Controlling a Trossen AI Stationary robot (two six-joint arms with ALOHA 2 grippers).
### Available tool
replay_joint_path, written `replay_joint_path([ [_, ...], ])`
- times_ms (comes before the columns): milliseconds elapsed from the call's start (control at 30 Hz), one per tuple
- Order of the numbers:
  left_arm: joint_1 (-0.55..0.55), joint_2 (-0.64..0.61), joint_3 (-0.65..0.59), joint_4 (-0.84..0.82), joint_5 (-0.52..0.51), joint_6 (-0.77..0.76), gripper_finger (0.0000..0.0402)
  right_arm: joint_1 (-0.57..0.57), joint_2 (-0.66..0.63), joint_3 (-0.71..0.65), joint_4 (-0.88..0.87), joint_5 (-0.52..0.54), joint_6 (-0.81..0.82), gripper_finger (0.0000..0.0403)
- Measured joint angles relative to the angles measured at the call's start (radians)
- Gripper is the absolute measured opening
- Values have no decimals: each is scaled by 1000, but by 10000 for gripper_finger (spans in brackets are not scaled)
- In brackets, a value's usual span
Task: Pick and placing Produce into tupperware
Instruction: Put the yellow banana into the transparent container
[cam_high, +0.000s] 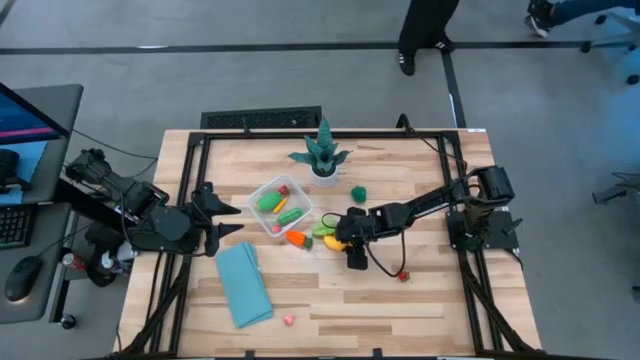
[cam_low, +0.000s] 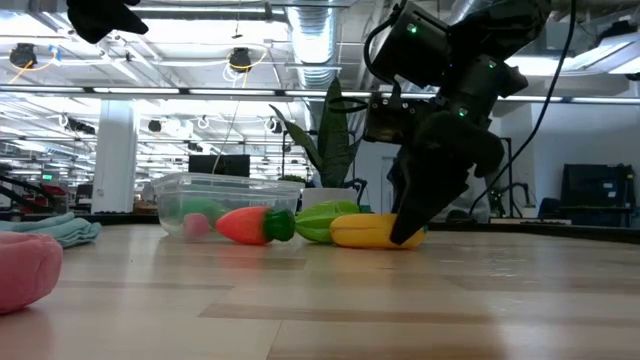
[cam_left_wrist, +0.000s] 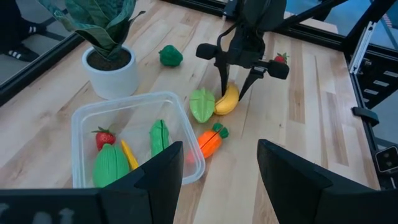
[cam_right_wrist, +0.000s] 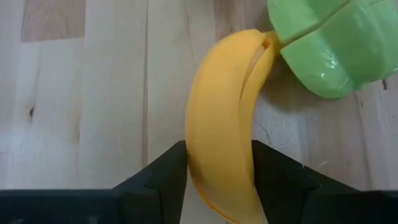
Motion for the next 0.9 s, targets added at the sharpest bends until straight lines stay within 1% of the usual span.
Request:
replay_joint_path([
  [200,0,0,0,0,0,0,197,0,-1,0,1,-1,0,149],
  [400,0,0,0,0,0,0,196,2,-1,0,1,-4,1,150],
  [567,0,0,0,0,0,-1,197,6,-1,0,1,-53,0,148],
  [900,0,0,0,0,-1,-12,197,50,-1,17,-5,-63,-5,151],
])
